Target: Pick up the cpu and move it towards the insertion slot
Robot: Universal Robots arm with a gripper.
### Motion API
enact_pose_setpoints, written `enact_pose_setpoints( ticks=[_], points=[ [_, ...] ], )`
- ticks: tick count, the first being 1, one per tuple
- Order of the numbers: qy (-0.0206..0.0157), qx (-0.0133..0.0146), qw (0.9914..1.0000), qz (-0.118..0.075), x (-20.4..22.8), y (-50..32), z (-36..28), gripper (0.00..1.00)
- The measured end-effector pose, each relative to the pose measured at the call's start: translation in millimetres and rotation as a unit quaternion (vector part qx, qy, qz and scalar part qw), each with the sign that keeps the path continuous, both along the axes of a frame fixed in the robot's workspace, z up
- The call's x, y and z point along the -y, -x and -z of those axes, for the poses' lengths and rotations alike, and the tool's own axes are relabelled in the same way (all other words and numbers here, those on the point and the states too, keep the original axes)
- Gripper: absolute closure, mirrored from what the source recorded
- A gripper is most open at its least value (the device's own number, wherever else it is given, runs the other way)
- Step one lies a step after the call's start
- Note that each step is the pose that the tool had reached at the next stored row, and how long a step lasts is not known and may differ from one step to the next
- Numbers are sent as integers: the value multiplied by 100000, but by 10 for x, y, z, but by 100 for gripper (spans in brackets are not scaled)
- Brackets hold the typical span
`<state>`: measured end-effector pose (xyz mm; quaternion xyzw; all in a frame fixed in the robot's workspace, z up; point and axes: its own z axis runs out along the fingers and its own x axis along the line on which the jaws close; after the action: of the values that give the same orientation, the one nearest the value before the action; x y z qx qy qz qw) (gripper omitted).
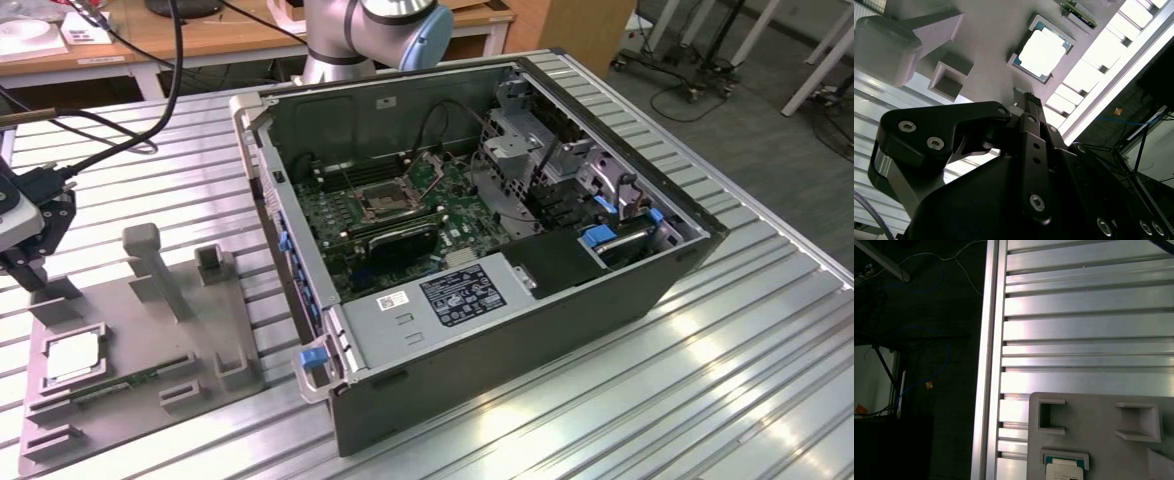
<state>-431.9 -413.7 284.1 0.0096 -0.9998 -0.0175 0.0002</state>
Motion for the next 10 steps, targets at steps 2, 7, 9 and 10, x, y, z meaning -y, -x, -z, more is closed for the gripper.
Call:
enact_pose_setpoints(
  ticks=[2, 7, 9, 10],
  points=[
    [-1, 4, 100000, 0, 0, 0, 1, 90],
    [-1, 2, 100000, -1, 0, 0, 1, 90],
    [-1, 3, 100000, 2, 0, 0, 1, 90],
    [1, 2, 100000, -1, 0, 0, 1, 90]
  ],
)
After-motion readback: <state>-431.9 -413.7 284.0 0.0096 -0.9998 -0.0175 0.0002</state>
